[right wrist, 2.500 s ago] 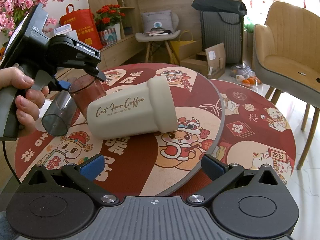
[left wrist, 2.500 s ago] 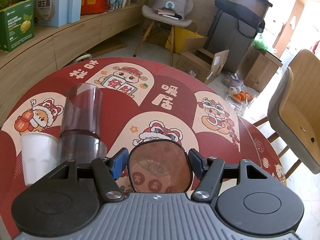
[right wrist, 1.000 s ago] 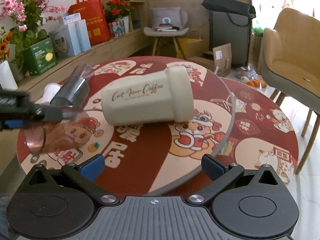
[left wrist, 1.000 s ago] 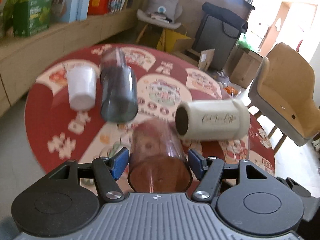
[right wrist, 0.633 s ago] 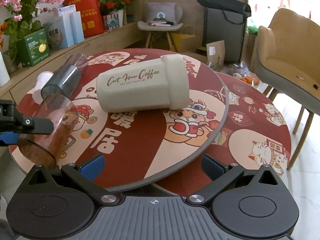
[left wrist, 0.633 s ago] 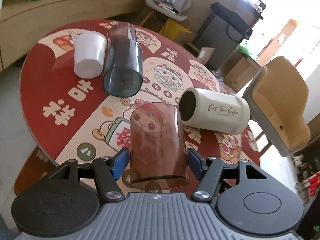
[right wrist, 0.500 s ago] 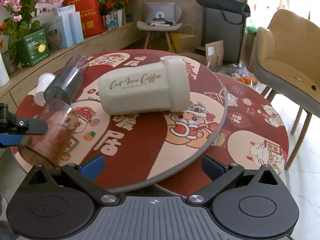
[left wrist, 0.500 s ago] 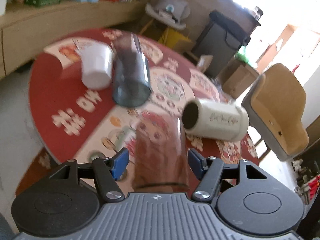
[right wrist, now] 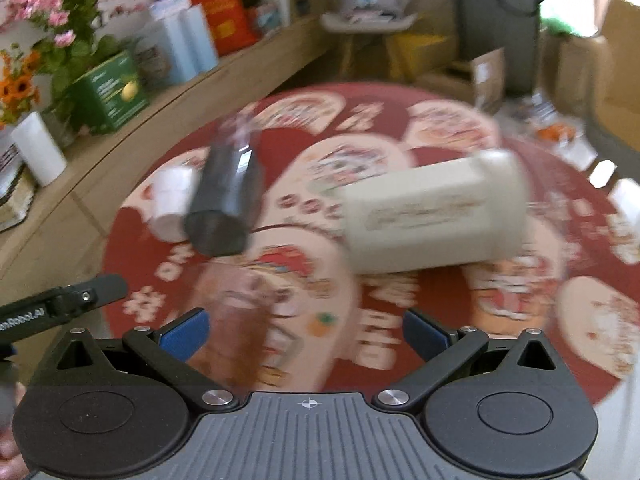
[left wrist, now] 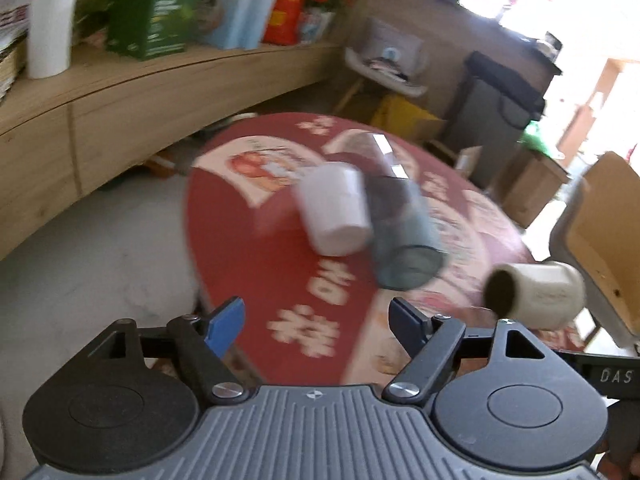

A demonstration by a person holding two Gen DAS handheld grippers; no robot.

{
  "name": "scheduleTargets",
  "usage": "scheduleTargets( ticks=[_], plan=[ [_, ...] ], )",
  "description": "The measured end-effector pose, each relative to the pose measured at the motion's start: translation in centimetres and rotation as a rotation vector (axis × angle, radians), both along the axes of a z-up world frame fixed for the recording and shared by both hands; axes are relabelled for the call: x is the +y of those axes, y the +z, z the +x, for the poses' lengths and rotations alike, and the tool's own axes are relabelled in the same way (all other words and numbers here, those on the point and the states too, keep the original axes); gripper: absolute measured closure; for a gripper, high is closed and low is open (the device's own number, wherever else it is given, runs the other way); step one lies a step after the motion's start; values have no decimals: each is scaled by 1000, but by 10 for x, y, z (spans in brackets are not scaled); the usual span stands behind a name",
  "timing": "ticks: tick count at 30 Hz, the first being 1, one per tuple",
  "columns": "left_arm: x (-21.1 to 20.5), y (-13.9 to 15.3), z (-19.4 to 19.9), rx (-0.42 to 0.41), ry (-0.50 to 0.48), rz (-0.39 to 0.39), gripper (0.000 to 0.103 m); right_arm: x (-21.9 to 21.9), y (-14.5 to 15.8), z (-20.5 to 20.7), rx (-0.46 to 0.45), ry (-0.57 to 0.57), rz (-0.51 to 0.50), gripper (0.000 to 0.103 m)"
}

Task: Flip cup upright
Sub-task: 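Grasp the brown cup with the right gripper while the left gripper releases it, then lower the brown cup upright onto the table and open the right gripper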

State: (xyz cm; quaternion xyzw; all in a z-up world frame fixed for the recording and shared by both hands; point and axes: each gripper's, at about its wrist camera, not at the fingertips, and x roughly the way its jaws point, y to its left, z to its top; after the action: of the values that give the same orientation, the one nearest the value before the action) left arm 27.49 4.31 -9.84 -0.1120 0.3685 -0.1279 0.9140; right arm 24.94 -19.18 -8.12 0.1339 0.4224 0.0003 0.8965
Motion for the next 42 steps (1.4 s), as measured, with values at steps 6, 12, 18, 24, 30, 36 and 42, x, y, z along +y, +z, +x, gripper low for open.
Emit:
scheduleTargets(
  ticks=[6, 12, 18, 24, 30, 36, 42],
  plan=[
    [17, 0, 3, 49, 44, -3, 22, 23, -14, 45, 121, 39, 142, 1],
    [14, 1, 3, 62, 24, -9, 21, 46, -21, 56, 182, 61, 150, 25],
    [17, -5, 5, 71, 16, -1, 21, 49, -21, 49, 189, 40, 151, 31],
    [14, -9, 7, 71, -1, 9, 20, 32, -10, 24, 122, 25, 119, 32],
    [6, -11, 7, 72, -18, 34, 20, 15, 3, -11, -24, 15, -38, 33],
    [-3, -12, 5, 69, -35, 57, 20, 7, 2, -29, -152, -13, -266, 36],
    [-9, -13, 2, 62, -57, 71, 20, 7, -10, -30, -191, -7, -346, 37]
  ],
)
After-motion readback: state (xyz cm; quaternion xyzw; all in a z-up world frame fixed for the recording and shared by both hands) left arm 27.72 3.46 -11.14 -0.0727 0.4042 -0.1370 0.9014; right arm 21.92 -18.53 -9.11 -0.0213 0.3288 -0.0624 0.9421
